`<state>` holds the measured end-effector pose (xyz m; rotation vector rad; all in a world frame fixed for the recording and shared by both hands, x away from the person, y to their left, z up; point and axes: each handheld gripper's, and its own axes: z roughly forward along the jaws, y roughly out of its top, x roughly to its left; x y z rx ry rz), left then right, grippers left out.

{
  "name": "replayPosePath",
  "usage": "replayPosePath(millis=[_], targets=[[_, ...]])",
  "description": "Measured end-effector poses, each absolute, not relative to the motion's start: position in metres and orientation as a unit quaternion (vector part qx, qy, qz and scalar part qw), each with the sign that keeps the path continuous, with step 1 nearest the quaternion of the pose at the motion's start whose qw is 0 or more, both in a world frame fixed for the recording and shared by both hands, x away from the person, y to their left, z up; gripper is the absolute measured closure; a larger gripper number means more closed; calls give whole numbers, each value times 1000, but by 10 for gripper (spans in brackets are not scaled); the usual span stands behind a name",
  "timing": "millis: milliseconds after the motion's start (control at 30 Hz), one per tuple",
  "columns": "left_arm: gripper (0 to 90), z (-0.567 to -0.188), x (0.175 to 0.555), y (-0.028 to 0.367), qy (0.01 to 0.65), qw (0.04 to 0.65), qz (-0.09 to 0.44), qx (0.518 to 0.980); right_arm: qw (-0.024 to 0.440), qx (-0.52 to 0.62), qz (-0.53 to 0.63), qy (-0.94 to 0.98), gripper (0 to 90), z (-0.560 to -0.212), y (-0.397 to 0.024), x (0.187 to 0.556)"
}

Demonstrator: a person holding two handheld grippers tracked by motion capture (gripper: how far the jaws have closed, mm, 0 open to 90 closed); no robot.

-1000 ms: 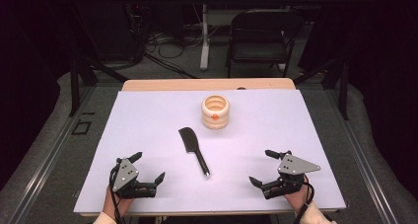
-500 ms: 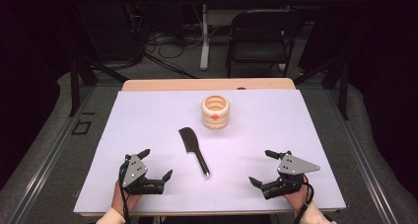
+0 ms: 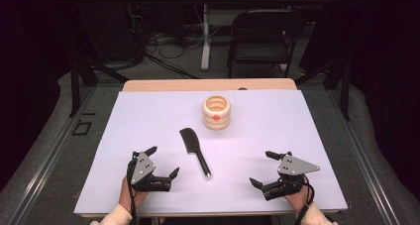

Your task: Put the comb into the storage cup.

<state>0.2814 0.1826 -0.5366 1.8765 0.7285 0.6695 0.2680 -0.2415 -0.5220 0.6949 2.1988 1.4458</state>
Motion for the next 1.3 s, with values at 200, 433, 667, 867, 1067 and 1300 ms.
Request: replayPosePath(millis=[200, 433, 667, 867, 1067, 1300], targets=[[0, -538, 287, 172, 296, 489, 269, 775, 208, 250, 519, 791, 0, -522, -242, 268], [0, -538, 293, 161, 290, 491, 267, 777, 206, 247, 519, 792, 0, -522, -241, 268], [1, -539, 298, 152, 291, 491, 261, 778, 206, 248, 518, 792, 0, -523, -242, 268], [1, -539, 304, 141, 285, 490, 258, 782, 205, 248, 517, 793, 0, -523, -241, 268], [1, -543, 312, 128, 281, 482, 249, 792, 203, 249, 518, 793, 0, -523, -242, 269], [1, -544, 317, 118, 275, 482, 242, 796, 202, 248, 517, 794, 0, -523, -242, 269]])
